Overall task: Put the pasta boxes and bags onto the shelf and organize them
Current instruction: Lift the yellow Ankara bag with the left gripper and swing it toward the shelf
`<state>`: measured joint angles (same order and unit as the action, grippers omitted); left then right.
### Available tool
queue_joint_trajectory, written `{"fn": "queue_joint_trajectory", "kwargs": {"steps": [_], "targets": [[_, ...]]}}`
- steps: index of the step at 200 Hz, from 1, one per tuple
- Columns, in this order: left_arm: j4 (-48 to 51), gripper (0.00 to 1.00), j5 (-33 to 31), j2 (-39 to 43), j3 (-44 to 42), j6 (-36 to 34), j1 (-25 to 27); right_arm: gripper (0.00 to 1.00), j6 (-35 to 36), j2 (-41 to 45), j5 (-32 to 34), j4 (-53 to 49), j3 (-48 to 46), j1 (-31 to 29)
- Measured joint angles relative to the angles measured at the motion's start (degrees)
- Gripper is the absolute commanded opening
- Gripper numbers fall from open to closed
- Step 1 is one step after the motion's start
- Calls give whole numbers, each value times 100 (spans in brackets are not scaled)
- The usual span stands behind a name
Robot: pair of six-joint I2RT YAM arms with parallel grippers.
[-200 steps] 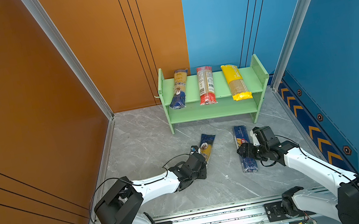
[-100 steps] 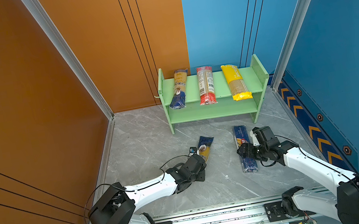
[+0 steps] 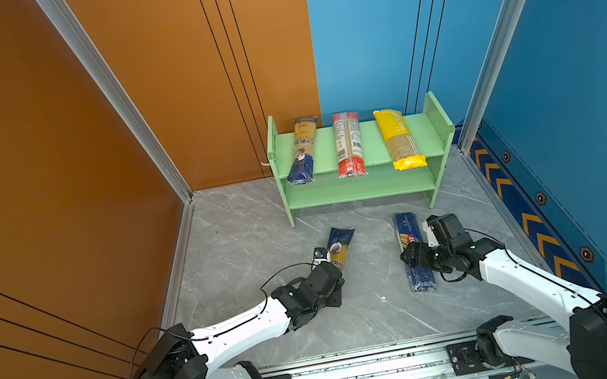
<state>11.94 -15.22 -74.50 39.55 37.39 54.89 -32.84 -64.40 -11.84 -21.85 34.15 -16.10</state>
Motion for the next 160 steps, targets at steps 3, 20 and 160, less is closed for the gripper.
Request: {"fn": "queue_joint_trajectory", "kwargs": {"steps": [3,20,160], "targets": [[22,0,-7,11,0,0,7,85,0,0,0,0,0,0],[127,0,-55,87,0,-2,63,85,0,-2,0,2,0,0],[378,0,-610,743,107,-155,382,84,2,-223,-17,92,2,0]]}}
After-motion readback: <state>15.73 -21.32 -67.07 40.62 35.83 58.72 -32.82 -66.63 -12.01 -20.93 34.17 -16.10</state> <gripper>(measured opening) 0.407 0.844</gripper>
